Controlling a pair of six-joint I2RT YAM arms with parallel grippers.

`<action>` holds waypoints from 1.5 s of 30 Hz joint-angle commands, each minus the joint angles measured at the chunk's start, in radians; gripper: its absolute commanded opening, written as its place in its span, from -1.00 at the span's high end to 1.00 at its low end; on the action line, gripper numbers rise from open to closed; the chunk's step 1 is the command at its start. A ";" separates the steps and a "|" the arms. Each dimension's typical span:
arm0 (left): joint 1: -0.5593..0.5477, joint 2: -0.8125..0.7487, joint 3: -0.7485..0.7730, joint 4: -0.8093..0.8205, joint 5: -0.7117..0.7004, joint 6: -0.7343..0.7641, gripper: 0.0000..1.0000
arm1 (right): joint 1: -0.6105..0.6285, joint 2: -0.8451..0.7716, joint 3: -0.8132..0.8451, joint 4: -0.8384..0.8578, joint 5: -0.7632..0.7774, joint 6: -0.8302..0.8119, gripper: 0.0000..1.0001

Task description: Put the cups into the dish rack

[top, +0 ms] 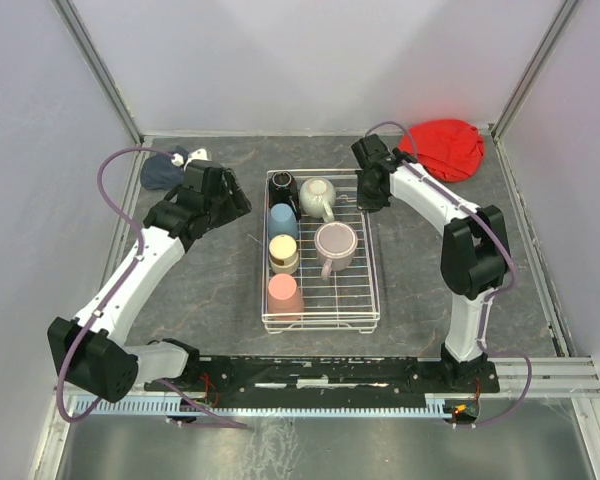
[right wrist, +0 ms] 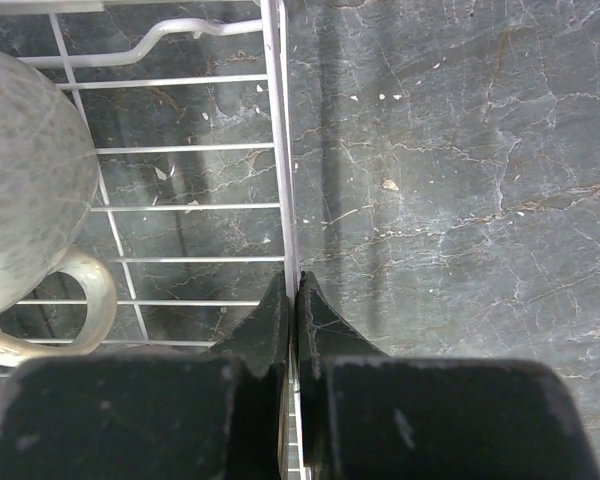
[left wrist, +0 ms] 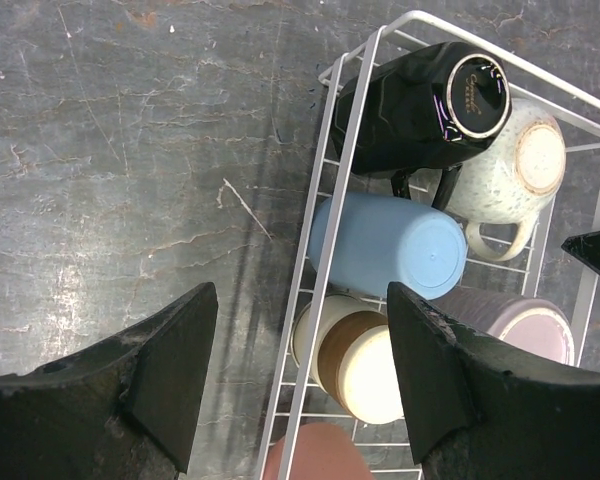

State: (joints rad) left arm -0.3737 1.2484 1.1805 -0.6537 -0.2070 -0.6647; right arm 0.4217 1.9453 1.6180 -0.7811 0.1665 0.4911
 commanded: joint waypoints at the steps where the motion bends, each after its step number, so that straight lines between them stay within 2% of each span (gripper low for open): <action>1: 0.017 -0.004 -0.013 0.048 0.022 0.037 -0.50 | -0.019 0.052 0.103 0.043 0.084 0.058 0.99; 14: 0.038 0.012 -0.027 0.064 0.042 0.054 -0.50 | -0.138 0.147 0.255 0.022 0.057 0.067 0.99; 23: 0.045 0.036 -0.028 0.082 0.054 0.060 -0.50 | -0.168 0.243 0.382 -0.004 0.048 0.047 0.95; 26: 0.048 0.040 -0.031 0.093 0.053 0.065 -0.50 | -0.173 0.256 0.419 -0.012 0.042 0.023 0.69; 30: 0.050 0.026 -0.048 0.121 0.050 0.071 -0.51 | -0.180 0.212 0.405 0.007 0.023 0.002 0.03; 32: 0.051 0.011 -0.062 0.142 0.046 0.070 -0.53 | -0.180 0.165 0.359 0.037 0.003 0.003 -0.22; 35: 0.052 -0.002 -0.065 0.157 0.047 0.068 -0.65 | -0.181 0.088 0.290 0.063 -0.021 0.011 -0.36; 37: 0.053 -0.008 -0.059 0.159 0.049 0.067 -0.90 | -0.181 0.037 0.248 0.071 -0.035 0.014 -0.41; 38: 0.053 -0.012 -0.056 0.157 0.047 0.069 -0.96 | -0.181 -0.001 0.226 0.071 -0.038 0.015 -0.43; 42: 0.054 -0.064 -0.069 0.179 0.018 0.077 -0.99 | -0.181 -0.153 0.114 0.072 -0.039 0.013 -0.56; 43: 0.053 -0.085 -0.080 0.195 0.004 0.081 -0.99 | -0.182 -0.194 0.084 0.069 -0.040 0.010 -0.66; 44: 0.053 -0.108 -0.090 0.212 -0.010 0.087 -0.99 | -0.182 -0.238 0.055 0.062 -0.042 0.005 -0.92; 45: 0.053 -0.126 -0.097 0.223 -0.028 0.091 -0.98 | -0.182 -0.278 0.025 0.058 -0.045 -0.003 -0.99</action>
State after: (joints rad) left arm -0.3264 1.2247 1.1019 -0.5301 -0.1799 -0.6193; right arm 0.2379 1.8545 1.7184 -0.7483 0.1303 0.5022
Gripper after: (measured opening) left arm 0.991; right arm 0.912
